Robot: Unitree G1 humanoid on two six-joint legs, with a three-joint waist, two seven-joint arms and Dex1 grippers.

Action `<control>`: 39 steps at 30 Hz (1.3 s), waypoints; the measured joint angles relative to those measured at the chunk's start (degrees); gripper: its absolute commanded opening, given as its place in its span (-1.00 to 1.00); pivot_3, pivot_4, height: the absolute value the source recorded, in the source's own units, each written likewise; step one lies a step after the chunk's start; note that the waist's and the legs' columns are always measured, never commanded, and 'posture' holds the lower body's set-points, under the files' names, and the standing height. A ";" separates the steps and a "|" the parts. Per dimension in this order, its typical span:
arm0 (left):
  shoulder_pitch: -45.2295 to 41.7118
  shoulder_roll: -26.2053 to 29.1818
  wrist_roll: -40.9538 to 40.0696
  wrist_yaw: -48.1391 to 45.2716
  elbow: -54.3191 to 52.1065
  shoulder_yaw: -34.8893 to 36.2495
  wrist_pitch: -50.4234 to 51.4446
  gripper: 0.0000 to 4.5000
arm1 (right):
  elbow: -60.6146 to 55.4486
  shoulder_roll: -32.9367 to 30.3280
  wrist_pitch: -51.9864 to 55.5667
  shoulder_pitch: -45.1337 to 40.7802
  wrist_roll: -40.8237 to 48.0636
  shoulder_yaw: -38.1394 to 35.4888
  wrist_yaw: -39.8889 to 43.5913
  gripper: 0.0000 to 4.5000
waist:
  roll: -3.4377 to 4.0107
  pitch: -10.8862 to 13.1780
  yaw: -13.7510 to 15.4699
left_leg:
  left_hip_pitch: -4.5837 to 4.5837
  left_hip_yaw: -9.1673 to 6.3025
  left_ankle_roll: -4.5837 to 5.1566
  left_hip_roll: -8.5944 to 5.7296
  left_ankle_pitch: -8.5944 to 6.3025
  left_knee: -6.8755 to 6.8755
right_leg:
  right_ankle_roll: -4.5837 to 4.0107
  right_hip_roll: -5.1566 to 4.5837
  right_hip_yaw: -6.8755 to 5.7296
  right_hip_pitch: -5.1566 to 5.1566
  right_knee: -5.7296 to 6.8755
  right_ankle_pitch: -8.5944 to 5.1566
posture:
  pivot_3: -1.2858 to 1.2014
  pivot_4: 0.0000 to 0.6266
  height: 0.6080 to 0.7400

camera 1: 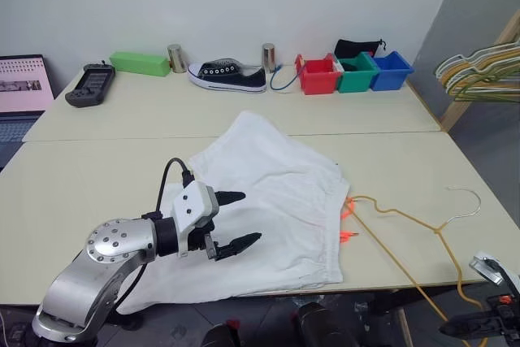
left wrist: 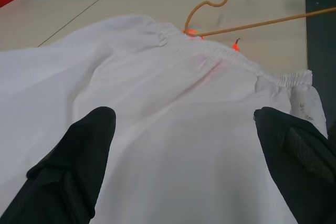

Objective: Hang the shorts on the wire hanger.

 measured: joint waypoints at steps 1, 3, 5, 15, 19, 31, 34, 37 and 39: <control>0.00 0.02 0.00 -0.12 0.02 0.00 0.00 1.00 | -0.05 -0.12 -0.28 0.40 -0.12 -0.01 0.07 -1.00 | -0.01 0.00 -0.03 | 0.00 0.00 0.00 0.01 0.00 0.00 | -0.02 0.01 0.00 0.00 0.00 -0.01 | -0.17 -0.66 1.00; -0.13 0.03 0.05 -0.29 0.22 -0.02 -0.08 1.00 | -0.55 -0.14 -0.97 0.78 -0.13 -0.03 0.12 -1.00 | 0.00 0.00 -0.09 | -0.01 0.01 0.00 0.02 0.00 -0.01 | -0.02 0.01 0.00 0.00 0.00 -0.01 | -0.17 -0.66 1.00; -0.25 0.03 0.19 -0.48 0.57 -0.03 -0.32 1.00 | -1.71 -0.13 -1.62 1.04 -0.21 -0.02 0.01 -1.00 | -0.01 0.01 -0.07 | -0.01 0.00 0.00 0.01 0.00 -0.01 | -0.02 0.01 0.00 -0.01 0.00 -0.01 | -0.17 -0.66 1.00; -0.76 0.31 0.25 -0.58 1.22 -0.03 -0.58 1.00 | -7.17 1.46 2.42 -3.28 4.40 -0.06 -1.64 -1.00 | -0.01 0.01 -0.01 | -0.01 -0.01 0.00 0.01 0.00 0.00 | -0.01 0.01 0.00 0.01 0.00 -0.01 | -0.16 -0.68 1.00; -0.79 0.31 0.29 -0.53 1.22 -0.06 -0.58 1.00 | -6.94 1.51 2.64 -5.47 4.41 0.54 -2.09 -1.00 | -0.01 0.01 0.01 | -0.02 -0.01 0.00 0.01 0.00 0.00 | -0.01 0.01 -0.01 0.00 0.00 -0.01 | -0.16 -0.71 1.00; -1.76 0.35 1.11 -0.28 1.42 -0.81 -0.80 1.00 | -2.58 11.05 8.01 -18.31 4.40 12.70 -11.21 -1.00 | 0.02 -0.04 0.11 | -0.04 -0.02 0.00 0.01 0.00 0.01 | 0.32 0.01 -0.02 0.02 0.00 0.18 | -0.14 -0.75 1.00; -1.27 0.45 1.31 -0.32 1.42 -0.78 -1.02 1.00 | 0.31 13.46 10.51 -21.70 4.49 12.99 -12.83 -1.00 | 0.03 -0.04 0.03 | -0.01 -0.03 0.00 0.03 0.00 0.00 | 0.31 0.04 -0.02 0.02 0.02 0.17 | -0.14 -0.75 1.00; -1.22 0.47 1.56 -0.49 1.45 -0.81 -1.21 1.00 | 4.91 17.76 14.58 -28.53 4.75 13.09 -15.42 -1.00 | 0.04 -0.05 -0.06 | 0.01 -0.03 0.01 0.02 0.01 0.02 | 0.23 0.04 0.01 0.03 0.03 0.15 | -0.14 -0.75 1.00; -1.36 0.49 1.65 -0.58 1.46 -0.87 -1.41 1.00 | 7.84 19.91 16.32 -32.15 4.83 13.07 -16.70 -1.00 | 0.06 -0.06 -0.04 | 0.01 -0.03 0.01 0.00 0.01 0.06 | 0.24 0.03 0.02 0.06 0.03 0.16 | -0.14 -0.75 1.00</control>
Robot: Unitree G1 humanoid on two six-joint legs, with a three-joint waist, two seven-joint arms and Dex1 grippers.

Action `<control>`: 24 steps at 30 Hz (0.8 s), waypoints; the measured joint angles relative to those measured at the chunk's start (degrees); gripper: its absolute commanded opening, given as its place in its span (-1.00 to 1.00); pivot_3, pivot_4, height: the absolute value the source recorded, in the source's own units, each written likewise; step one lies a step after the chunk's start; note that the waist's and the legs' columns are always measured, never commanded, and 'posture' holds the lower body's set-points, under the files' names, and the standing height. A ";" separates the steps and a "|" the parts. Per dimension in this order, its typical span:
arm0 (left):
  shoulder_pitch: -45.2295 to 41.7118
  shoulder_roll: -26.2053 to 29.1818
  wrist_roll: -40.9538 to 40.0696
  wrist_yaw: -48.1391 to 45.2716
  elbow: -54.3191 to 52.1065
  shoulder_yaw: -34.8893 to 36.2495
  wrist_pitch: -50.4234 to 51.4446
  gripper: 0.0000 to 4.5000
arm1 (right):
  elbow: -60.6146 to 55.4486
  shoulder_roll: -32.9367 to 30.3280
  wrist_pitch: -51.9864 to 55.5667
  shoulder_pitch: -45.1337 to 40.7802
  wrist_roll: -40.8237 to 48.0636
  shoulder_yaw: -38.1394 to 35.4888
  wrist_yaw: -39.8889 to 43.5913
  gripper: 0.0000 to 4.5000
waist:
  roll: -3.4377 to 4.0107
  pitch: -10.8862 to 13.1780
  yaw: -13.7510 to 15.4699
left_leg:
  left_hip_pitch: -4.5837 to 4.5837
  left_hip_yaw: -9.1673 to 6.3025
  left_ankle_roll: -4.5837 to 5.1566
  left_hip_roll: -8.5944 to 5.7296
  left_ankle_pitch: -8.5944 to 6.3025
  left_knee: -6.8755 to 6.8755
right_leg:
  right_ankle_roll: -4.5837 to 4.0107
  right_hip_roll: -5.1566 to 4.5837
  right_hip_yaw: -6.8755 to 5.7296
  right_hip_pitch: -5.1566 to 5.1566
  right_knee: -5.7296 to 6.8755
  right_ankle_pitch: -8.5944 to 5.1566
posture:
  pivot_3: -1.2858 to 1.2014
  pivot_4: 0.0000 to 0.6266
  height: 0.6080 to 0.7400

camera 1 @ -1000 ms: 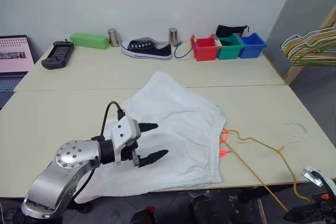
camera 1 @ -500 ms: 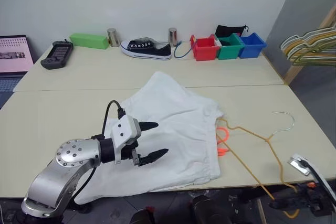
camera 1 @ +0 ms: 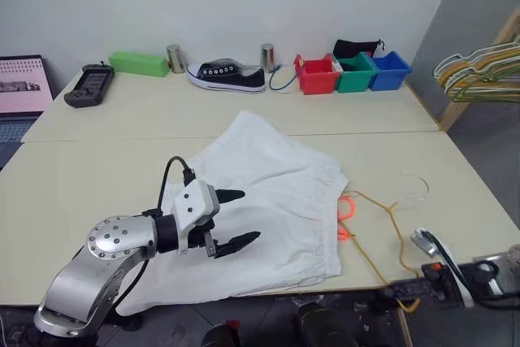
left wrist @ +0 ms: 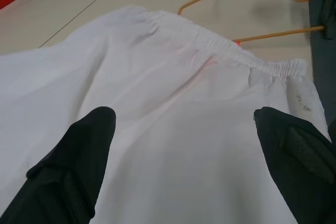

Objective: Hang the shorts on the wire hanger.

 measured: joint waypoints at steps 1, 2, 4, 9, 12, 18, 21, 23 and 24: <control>-0.01 0.00 0.08 -0.02 0.03 0.00 -0.18 1.00 | 2.13 1.43 1.02 -2.37 -0.03 -0.13 -0.78 -1.00 | 0.00 0.00 -0.01 | 0.00 0.00 0.00 0.00 0.00 0.01 | 0.00 0.00 0.00 0.02 0.00 0.00 | -0.14 -0.76 1.00; -0.03 0.00 0.13 -0.04 0.05 -0.02 -0.32 1.00 | 3.19 2.18 1.56 -3.66 -0.03 -0.22 -1.23 -1.00 | 0.00 0.00 -0.02 | -0.01 0.00 0.00 0.00 0.00 0.01 | 0.02 0.00 0.00 0.01 0.00 0.02 | -0.14 -0.76 1.00; -0.32 0.00 0.20 -0.09 0.09 -0.08 -0.65 1.00 | 5.65 3.45 2.77 -6.73 -0.39 -0.21 -2.38 -1.00 | 0.06 -0.03 0.01 | -0.01 0.00 0.00 0.00 0.00 0.01 | 0.26 0.00 -0.02 0.02 0.00 0.15 | -0.14 -0.76 1.00; -0.75 0.00 0.27 -0.12 0.44 -0.21 -0.75 1.00 | 7.74 4.33 3.28 -9.89 -0.50 0.35 -3.44 -1.00 | 0.09 -0.05 0.13 | -0.09 0.00 0.00 0.00 0.00 0.01 | 0.23 0.01 -0.04 -0.02 0.00 0.11 | -0.14 -0.77 1.00; -0.78 0.09 0.23 -0.21 0.52 -0.20 -0.73 1.00 | 3.93 2.20 1.46 -10.66 -0.58 1.96 -3.28 -1.00 | 0.19 -0.03 0.15 | -0.19 0.02 0.00 0.00 0.00 -0.01 | 0.23 0.00 -0.02 -0.14 0.00 0.11 | -0.14 -0.77 1.00; -10.26 3.83 -2.37 -3.14 7.24 1.60 1.66 1.00 | -11.47 -3.16 -13.81 -20.63 -9.24 8.50 -4.12 -1.00 | 0.20 -0.02 -0.16 | -0.11 -0.06 0.00 0.05 0.00 -0.01 | 0.24 0.06 -0.13 -0.41 0.08 0.13 | -0.14 -0.81 1.00; -25.45 7.00 -2.55 -6.60 15.77 2.49 1.33 1.00 | -13.65 -1.53 -22.87 -29.33 -19.98 18.34 -7.55 -1.00 | 0.15 -0.07 -0.30 | -0.36 -0.03 -0.02 0.02 0.04 0.00 | 0.21 0.04 -0.09 -0.81 0.01 0.35 | -0.13 -0.83 1.00; -33.56 8.03 -1.40 -9.57 20.90 1.62 -0.83 1.00 | -12.34 0.05 -27.71 -31.88 -26.24 23.36 -9.40 -1.00 | 0.21 -0.16 -0.30 | -0.47 -0.01 0.05 -0.01 0.10 0.19 | 0.46 0.00 -0.09 -0.80 0.07 0.53 | -0.13 -0.84 1.00; -37.04 8.22 -0.56 -10.79 23.39 1.15 -2.05 1.00 | -11.35 1.12 -29.92 -32.77 -29.05 25.44 -10.23 -1.00 | 0.29 -0.21 -0.28 | -0.59 0.02 0.06 -0.03 0.11 0.19 | 0.46 0.00 -0.03 -0.78 0.03 0.53 | -0.13 -0.85 1.00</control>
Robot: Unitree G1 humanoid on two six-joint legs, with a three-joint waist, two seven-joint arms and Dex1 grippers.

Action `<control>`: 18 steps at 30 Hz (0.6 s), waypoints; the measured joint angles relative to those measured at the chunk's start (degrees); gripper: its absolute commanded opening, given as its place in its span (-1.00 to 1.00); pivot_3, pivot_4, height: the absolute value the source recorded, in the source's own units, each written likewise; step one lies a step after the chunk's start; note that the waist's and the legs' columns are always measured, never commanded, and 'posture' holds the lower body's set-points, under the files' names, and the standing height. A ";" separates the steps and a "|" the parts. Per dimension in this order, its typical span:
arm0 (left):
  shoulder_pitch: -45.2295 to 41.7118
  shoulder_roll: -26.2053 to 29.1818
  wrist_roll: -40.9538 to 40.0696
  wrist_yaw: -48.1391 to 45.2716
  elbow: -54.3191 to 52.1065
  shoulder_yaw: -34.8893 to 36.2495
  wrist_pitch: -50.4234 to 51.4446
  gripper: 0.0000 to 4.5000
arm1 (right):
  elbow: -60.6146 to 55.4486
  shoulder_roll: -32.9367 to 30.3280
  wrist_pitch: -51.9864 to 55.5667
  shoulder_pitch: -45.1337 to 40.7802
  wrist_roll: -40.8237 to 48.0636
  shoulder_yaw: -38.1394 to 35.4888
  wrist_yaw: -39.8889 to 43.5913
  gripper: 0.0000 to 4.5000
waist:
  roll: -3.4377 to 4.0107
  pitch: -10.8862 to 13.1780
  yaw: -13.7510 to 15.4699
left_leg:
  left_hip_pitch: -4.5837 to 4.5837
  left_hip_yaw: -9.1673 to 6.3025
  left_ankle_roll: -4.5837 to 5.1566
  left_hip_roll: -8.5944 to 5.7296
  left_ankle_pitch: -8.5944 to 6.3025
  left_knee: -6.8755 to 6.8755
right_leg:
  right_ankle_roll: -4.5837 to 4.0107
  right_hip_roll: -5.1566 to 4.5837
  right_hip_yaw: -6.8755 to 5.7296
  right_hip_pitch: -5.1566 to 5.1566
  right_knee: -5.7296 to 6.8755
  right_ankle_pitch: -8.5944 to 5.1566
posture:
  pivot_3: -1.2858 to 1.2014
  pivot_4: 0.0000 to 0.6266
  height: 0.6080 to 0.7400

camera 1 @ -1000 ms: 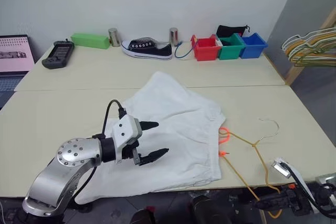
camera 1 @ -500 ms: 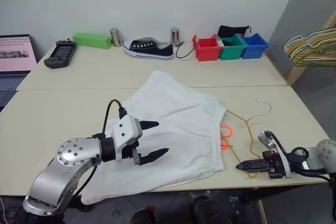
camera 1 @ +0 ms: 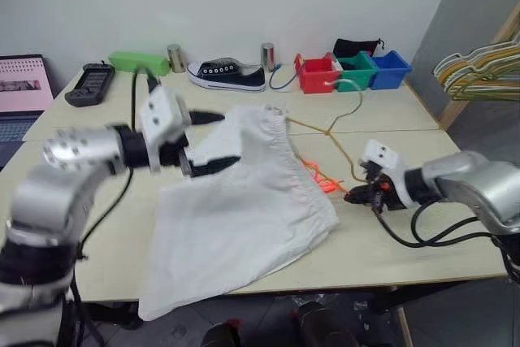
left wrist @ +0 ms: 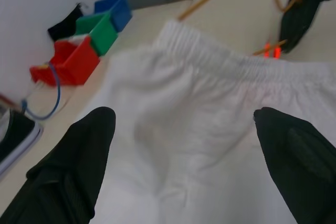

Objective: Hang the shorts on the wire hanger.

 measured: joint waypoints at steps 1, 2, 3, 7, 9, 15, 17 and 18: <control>-2.61 0.27 1.09 -1.69 2.48 -1.07 -1.43 1.00 | 0.96 0.71 -2.08 -0.43 -2.32 1.60 -0.37 -1.00 | 0.04 -0.02 0.03 | -0.13 0.01 0.00 0.00 0.01 0.01 | 0.00 -0.01 0.02 -0.01 0.04 0.00 | -0.13 -0.85 1.00; -5.09 0.53 2.23 -3.46 5.07 -2.64 -2.63 1.00 | 2.13 1.70 -3.64 -1.06 -4.53 2.98 -1.04 -1.00 | 0.05 -0.02 0.04 | -0.24 -0.01 0.00 0.00 0.01 0.00 | -0.01 0.00 -0.02 -0.11 0.05 -0.01 | -0.13 -0.85 1.00; -7.46 0.73 3.89 -5.91 7.95 -4.51 -4.33 1.00 | 3.21 2.89 -5.13 -1.99 -6.66 4.18 -1.63 -1.00 | 0.07 -0.02 0.06 | -0.37 -0.04 -0.01 0.01 0.02 -0.01 | -0.05 0.00 -0.04 -0.28 0.14 0.02 | -0.13 -0.86 1.00; -12.66 0.48 10.26 -13.82 16.43 -11.80 -12.57 1.00 | 3.39 6.62 -8.16 -5.01 -11.77 5.80 -2.85 -1.00 | 0.09 -0.02 -0.18 | -0.40 -0.12 -0.02 0.06 0.02 -0.15 | -0.44 0.00 -0.19 -0.42 0.28 0.09 | -0.14 -0.87 1.00; -13.71 -0.19 12.91 -15.87 20.79 -13.45 -16.70 1.00 | 2.95 7.02 -8.59 -5.42 -12.87 5.79 -2.79 -1.00 | 0.08 -0.02 -0.18 | -0.41 -0.18 -0.02 0.05 0.02 -0.14 | -0.51 -0.02 -0.28 -0.45 0.41 0.05 | -0.15 -0.88 1.00; -17.01 -4.17 21.27 -16.90 33.89 -17.37 -29.44 1.00 | -0.22 7.05 -10.59 -5.55 -17.88 6.81 -2.11 -1.00 | 0.08 -0.02 -0.49 | -0.42 -0.20 -0.02 0.03 0.01 -0.11 | -0.54 -0.02 -0.28 -0.46 0.50 -0.01 | -0.17 -0.90 1.00; -17.23 -4.76 22.62 -17.50 35.84 -17.91 -31.91 1.00 | -1.13 7.30 -11.03 -5.55 -19.30 6.95 -2.12 -1.00 | 0.08 -0.02 -1.00 | -0.42 -0.20 -0.02 0.02 0.02 -0.01 | -0.53 -0.03 -0.27 -0.46 0.66 -0.01 | -0.17 -0.91 1.00; -17.35 -4.94 23.24 -18.02 36.50 -18.33 -33.00 1.00 | -1.36 7.38 -11.04 -5.55 -19.74 6.95 -2.10 -1.00 | 0.08 -0.02 -1.23 | -0.41 -0.21 -0.02 0.01 0.02 0.04 | -0.52 -0.03 -0.27 -0.46 0.75 -0.01 | -0.17 -0.91 1.00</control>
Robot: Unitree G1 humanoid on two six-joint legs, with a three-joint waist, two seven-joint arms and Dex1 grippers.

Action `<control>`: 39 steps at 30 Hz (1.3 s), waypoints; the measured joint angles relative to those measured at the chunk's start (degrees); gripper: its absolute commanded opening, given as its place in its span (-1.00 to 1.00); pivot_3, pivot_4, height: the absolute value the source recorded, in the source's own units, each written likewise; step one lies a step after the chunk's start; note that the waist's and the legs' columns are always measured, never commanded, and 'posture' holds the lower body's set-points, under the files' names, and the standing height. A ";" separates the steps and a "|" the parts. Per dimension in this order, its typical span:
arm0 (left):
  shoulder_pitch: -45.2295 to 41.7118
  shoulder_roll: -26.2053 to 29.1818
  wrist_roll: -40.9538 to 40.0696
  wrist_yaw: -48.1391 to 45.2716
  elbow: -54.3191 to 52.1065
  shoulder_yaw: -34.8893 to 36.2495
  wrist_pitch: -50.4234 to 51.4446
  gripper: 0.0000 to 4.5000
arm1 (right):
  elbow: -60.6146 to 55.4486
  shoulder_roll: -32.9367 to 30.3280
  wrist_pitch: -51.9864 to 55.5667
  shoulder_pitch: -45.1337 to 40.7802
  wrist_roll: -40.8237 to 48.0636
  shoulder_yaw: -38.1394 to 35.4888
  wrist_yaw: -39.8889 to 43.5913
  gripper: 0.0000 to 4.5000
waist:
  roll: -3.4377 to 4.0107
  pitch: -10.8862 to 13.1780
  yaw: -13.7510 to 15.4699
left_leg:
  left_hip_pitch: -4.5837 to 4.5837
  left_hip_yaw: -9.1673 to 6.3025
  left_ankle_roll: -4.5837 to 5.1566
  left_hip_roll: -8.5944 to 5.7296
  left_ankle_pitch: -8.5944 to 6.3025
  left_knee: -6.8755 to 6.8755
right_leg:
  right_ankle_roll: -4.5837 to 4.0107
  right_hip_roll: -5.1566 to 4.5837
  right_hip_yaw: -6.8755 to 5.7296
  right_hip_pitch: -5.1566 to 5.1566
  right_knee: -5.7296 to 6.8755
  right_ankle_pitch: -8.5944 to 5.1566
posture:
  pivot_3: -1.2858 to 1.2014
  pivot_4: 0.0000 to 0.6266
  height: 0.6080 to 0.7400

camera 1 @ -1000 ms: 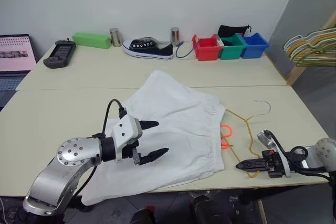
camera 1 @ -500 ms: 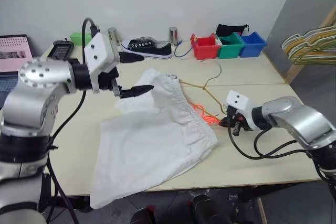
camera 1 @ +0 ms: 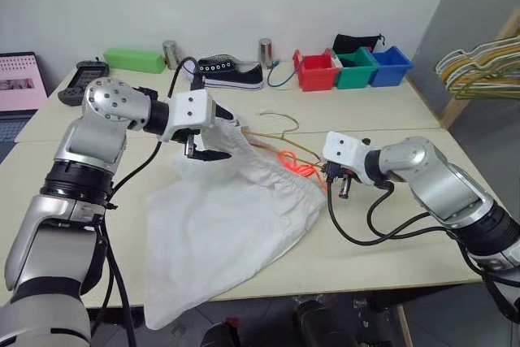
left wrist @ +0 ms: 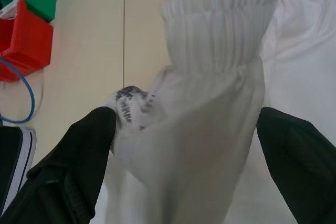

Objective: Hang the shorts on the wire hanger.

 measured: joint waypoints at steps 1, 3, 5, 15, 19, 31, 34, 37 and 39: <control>-0.08 -0.31 0.63 -0.11 0.64 -0.23 -0.85 1.00 | -0.19 0.08 0.00 0.00 -0.76 0.01 0.00 -1.00 | 0.00 0.00 -0.21 | 0.01 0.00 0.00 -0.01 0.00 0.07 | 0.04 0.00 0.00 -0.01 0.12 -0.02 | -0.17 -0.91 1.00; -0.11 -0.96 1.93 -0.03 1.53 -0.47 -2.27 0.83 | -0.63 0.35 0.06 0.00 -1.65 0.03 0.01 -1.00 | 0.00 0.00 -0.65 | 0.01 -0.07 0.00 0.02 0.00 0.26 | 0.11 0.04 -0.02 -0.02 0.27 -0.06 | -0.17 -0.92 1.00; -0.10 -1.41 3.50 0.11 2.14 -0.71 -3.74 0.68 | -1.43 1.31 0.25 -0.02 -2.31 0.03 0.00 -1.00 | 0.00 0.00 -1.43 | 0.01 -0.11 0.01 0.02 0.00 0.44 | 0.14 0.05 -0.03 0.02 0.37 -0.08 | -0.18 -0.94 1.00; -0.52 -2.29 7.64 1.13 5.15 -0.84 -8.20 -0.32 | -3.07 2.97 3.06 -0.08 -4.11 0.03 0.32 -1.00 | 0.01 -0.12 -3.32 | 0.01 -0.13 0.05 -0.01 0.03 0.80 | 0.24 0.03 0.00 0.14 0.54 -0.02 | -0.18 -0.98 1.00; -1.31 -2.84 8.35 1.30 5.86 -0.84 -9.25 -0.67 | -3.19 3.08 3.55 -0.08 -4.21 0.03 0.48 -1.00 | 0.01 -0.16 -3.70 | 0.03 -0.14 0.06 -0.02 0.04 0.82 | 0.23 0.03 -0.01 0.11 0.70 -0.02 | -0.19 -0.98 1.00; -1.46 -3.54 9.14 1.56 6.79 -0.84 -10.45 -0.99 | -3.20 3.75 5.25 -0.08 -4.57 -0.77 1.10 -1.00 | -0.01 -0.22 -4.98 | 0.10 -0.17 0.17 -0.06 0.15 0.87 | 0.32 0.03 -0.01 0.00 1.16 -0.08 | -0.20 -0.98 1.00; -1.52 -3.77 9.43 2.20 7.18 -0.84 -10.37 -1.00 | -3.21 4.06 5.61 -0.07 -4.06 -1.49 1.36 -0.72 | 0.00 -0.24 -5.15 | 0.11 -0.16 0.22 -0.06 0.21 0.87 | 0.33 0.03 0.00 0.00 1.18 -0.08 | -0.20 -0.96 1.00; -1.50 -4.11 9.46 2.59 7.16 -0.84 -10.06 -1.00 | -5.14 4.05 6.36 -0.07 -2.72 -3.05 2.37 -0.38 | -0.01 -0.25 -5.25 | 0.11 -0.17 0.23 -0.06 0.23 0.86 | 0.34 0.03 -0.01 0.00 1.19 -0.08 | -0.20 -0.96 1.00; -1.19 -4.06 9.54 2.80 7.07 -0.83 -9.61 -1.00 | -6.15 3.44 7.62 -0.06 -1.17 -4.44 2.99 -0.18 | 0.03 -0.28 -5.39 | 0.10 -0.16 0.23 -0.06 0.24 0.86 | 0.34 0.02 0.00 0.01 1.19 -0.08 | -0.20 -0.92 1.00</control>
